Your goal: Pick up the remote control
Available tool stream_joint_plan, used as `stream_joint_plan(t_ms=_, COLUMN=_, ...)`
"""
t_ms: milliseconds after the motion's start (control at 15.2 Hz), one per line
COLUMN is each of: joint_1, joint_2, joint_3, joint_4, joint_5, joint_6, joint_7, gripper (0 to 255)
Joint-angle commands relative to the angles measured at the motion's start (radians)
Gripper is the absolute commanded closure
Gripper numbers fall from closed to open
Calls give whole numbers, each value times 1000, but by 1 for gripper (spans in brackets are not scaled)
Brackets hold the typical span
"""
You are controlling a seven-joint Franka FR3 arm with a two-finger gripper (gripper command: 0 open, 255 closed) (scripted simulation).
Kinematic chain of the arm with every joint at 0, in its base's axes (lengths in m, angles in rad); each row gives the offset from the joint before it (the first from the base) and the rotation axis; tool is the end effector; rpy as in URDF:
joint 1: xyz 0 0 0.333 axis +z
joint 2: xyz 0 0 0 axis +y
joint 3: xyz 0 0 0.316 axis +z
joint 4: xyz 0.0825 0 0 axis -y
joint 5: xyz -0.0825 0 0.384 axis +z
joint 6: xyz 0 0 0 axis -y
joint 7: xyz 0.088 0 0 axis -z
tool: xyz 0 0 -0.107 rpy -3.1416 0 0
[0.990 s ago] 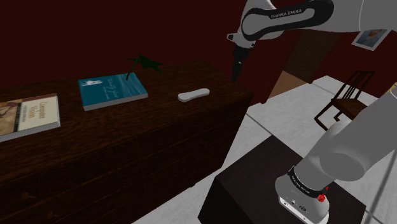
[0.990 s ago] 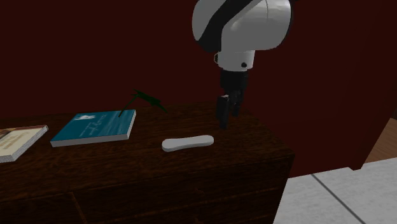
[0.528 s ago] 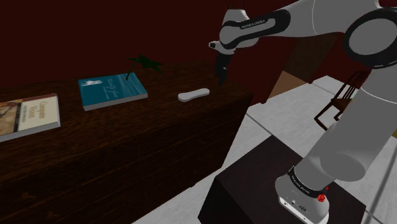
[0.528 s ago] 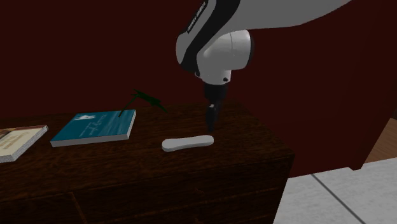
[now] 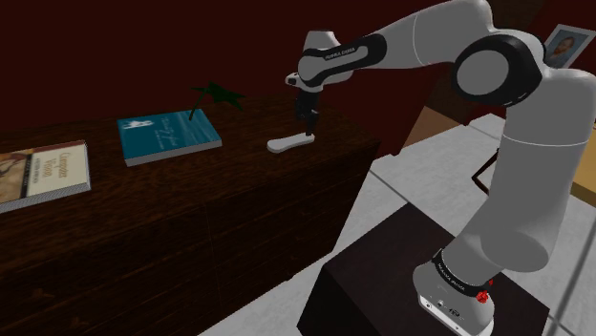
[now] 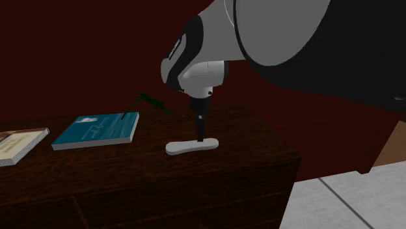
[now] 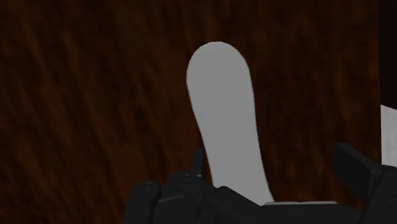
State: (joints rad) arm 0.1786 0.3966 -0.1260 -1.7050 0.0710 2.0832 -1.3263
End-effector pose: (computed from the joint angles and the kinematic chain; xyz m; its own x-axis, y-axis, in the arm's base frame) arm 0.6555 0.0459 0.3625 0.2162 0.9763 0.0088 0.9762 -0.2160 -0.0176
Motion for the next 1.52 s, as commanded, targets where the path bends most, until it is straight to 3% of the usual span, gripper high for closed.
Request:
stream_joint_plan(t_ms=0, joint_1=3, joint_2=65, joint_3=21, joint_4=64, joint_5=-1, joint_6=0, joint_7=-56, gripper=0)
stream_joint_plan(t_ms=132, joint_1=5, joint_2=105, joint_3=33, joint_4=104, joint_5=-4, joint_6=-1, joint_7=-88, gripper=0)
stream_joint_plan(t_ms=726, joint_1=4, joint_2=152, joint_3=37, joint_4=72, joint_5=2, joint_6=78, joint_7=-93, gripper=0)
stream_joint_plan(t_ms=792, joint_1=2, joint_2=153, joint_3=36, joint_4=72, joint_5=2, joint_6=79, joint_7=-94, gripper=255)
stream_joint_plan(t_ms=1452, joint_1=4, joint_2=145, joint_3=36, joint_4=75, joint_5=1, joint_6=68, joint_7=-92, gripper=255)
